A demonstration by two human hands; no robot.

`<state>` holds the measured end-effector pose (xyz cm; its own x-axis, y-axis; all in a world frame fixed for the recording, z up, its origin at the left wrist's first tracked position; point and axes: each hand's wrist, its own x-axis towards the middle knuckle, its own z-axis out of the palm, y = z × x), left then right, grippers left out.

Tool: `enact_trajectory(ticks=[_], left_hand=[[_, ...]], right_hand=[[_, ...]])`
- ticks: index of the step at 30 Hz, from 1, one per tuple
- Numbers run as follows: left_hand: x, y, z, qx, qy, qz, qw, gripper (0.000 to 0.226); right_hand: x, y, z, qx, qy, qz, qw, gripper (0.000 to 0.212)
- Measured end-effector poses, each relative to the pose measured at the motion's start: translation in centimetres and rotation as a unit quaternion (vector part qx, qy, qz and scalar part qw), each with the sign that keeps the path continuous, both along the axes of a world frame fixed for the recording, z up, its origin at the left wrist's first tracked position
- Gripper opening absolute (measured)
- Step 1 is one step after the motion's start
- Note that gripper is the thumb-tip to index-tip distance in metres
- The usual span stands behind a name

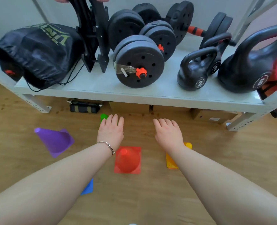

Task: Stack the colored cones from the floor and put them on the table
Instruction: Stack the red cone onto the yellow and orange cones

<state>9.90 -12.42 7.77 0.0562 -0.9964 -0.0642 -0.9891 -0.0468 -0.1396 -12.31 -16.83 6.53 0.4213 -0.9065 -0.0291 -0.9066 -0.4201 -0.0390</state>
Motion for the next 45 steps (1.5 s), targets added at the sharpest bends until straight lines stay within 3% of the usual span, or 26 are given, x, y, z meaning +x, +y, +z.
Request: enact_trajectory(ticks=[8,13,18,23,35,45], left_hand=[[4.2,6.1,-4.9,0.079,0.006,0.024,0.997,0.056],[3.8,7.6,-7.6,0.096,0.023,-0.005,0.995,0.059],[3.4,7.4,-10.8,0.180,0.077,-0.016,0.981,0.071],[3.1,7.3,-12.5,0.205,0.141,0.027,0.968,0.067],[2.2,6.7,-11.4,0.146,0.272,0.065,0.949,0.064],[-0.3,5.2,-6.6,0.012,0.361,0.047,0.931,0.064]], right_hand=[[3.6,3.8,-4.6,0.104,0.006,0.037,0.994,0.045],[5.1,5.0,-7.3,0.174,0.020,0.028,0.984,0.027],[6.7,5.4,-9.4,0.233,0.013,0.053,0.971,0.043],[6.8,6.0,-10.7,0.268,-0.012,0.037,0.963,0.060],[5.4,5.5,-10.0,0.315,-0.149,-0.033,0.937,0.076],[1.3,3.2,-4.2,0.252,-0.212,-0.009,0.944,0.072]])
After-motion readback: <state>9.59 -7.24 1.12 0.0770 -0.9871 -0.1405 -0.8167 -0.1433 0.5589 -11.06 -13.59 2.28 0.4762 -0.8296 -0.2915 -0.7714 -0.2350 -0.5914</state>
